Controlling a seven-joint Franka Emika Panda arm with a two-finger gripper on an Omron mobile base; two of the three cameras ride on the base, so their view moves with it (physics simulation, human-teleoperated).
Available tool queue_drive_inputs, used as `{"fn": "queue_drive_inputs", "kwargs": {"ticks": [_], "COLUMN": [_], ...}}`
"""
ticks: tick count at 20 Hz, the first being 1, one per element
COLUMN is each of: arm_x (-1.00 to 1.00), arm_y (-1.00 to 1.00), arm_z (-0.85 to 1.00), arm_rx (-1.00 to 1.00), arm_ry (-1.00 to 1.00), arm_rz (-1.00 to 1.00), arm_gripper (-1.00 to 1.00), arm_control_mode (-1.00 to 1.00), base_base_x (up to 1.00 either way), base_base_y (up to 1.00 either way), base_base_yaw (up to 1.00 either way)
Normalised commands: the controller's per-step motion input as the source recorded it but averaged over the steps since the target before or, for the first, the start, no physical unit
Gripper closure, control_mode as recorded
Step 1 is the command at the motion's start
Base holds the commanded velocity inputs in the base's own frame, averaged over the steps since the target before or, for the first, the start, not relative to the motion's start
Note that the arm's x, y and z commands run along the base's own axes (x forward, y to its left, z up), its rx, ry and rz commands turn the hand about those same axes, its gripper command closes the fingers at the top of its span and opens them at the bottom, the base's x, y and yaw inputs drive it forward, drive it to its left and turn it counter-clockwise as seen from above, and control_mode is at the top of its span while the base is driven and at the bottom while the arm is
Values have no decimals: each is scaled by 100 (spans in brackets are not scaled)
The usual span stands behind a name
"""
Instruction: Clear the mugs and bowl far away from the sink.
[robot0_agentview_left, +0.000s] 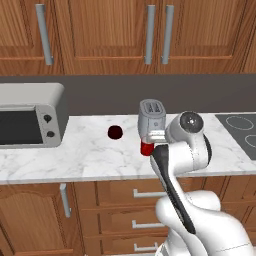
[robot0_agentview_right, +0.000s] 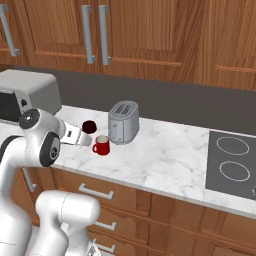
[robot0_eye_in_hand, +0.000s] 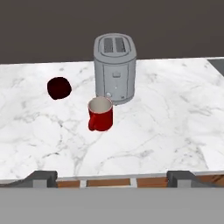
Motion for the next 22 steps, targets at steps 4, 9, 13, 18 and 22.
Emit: {"fn": "queue_drive_inputs", "kwargs": {"ticks": [4, 9, 13, 18, 22], "arm_x": [-84, -64, -65, -48, -14], "arm_y": [0, 0, 0, 0, 0], "arm_z": [52, 60, 75, 26, 3], "arm_rx": [3, 1, 1, 0, 2], "arm_ry": [0, 0, 2, 0, 5], "arm_rz": [-1, 0, 0, 1, 6], "arm_gripper": [-100, -100, -100, -100, -100], "arm_control_mode": [-100, -100, -100, -100, -100], "base_base_x": [0, 0, 0, 0, 0], "base_base_y": [0, 0, 0, 0, 0], "base_base_yaw": [0, 0, 0, 0, 0]}}
